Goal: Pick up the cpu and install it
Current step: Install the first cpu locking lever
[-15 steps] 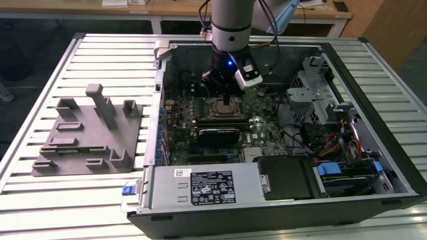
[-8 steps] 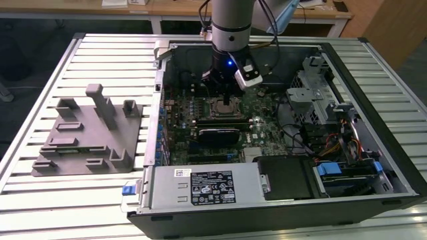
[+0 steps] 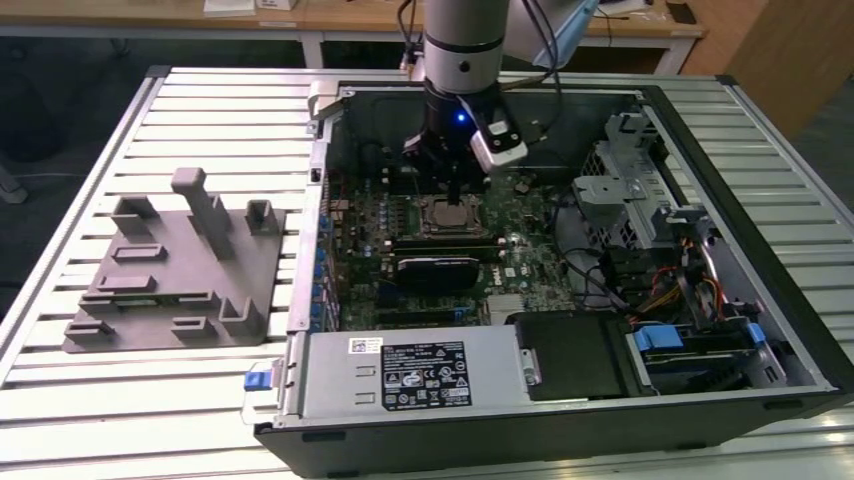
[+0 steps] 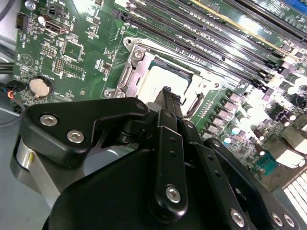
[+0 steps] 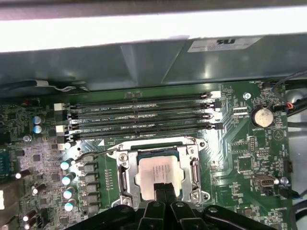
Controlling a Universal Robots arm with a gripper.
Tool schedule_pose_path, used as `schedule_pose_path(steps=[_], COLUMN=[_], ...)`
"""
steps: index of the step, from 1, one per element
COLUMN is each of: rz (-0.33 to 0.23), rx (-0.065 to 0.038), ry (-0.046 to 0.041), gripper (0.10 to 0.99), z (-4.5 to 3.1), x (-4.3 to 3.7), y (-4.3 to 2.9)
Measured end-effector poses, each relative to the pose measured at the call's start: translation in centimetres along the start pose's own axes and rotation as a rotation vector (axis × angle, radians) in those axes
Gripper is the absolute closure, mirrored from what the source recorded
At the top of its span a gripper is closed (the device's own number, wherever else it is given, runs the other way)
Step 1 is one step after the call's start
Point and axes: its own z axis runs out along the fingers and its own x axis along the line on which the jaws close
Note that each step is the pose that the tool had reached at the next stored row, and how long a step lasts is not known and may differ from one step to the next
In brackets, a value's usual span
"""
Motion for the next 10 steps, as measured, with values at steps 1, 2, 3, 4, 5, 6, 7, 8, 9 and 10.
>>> schedule_pose_path(steps=[1, 2, 3, 4, 5, 6, 7, 8, 9, 10], rz=[0.0, 0.0, 0.0, 0.0, 0.0, 0.0, 0.0, 0.0, 0.0, 0.0], rx=[0.0, 0.0, 0.0, 0.0, 0.0, 0.0, 0.0, 0.0, 0.0, 0.0], ry=[-0.0001, -0.0001, -0.0001, -0.0001, -0.0001, -0.0001, -0.0001, -0.0001, -0.0001, 0.0], gripper=[0.98, 0.98, 0.98, 0.98, 0.98, 0.98, 0.98, 0.98, 0.98, 0.98], z=[-0.17, -0.33, -0.46, -0.61, -0.77, -0.9, -1.02, -1.14, -1.26, -1.39], x=[-0.01, -0.02, -0.02, -0.03, -0.04, -0.05, -0.05, -0.06, -0.06, -0.07], y=[0.0, 0.0, 0.0, 0.0, 0.0, 0.0, 0.0, 0.0, 0.0, -0.01])
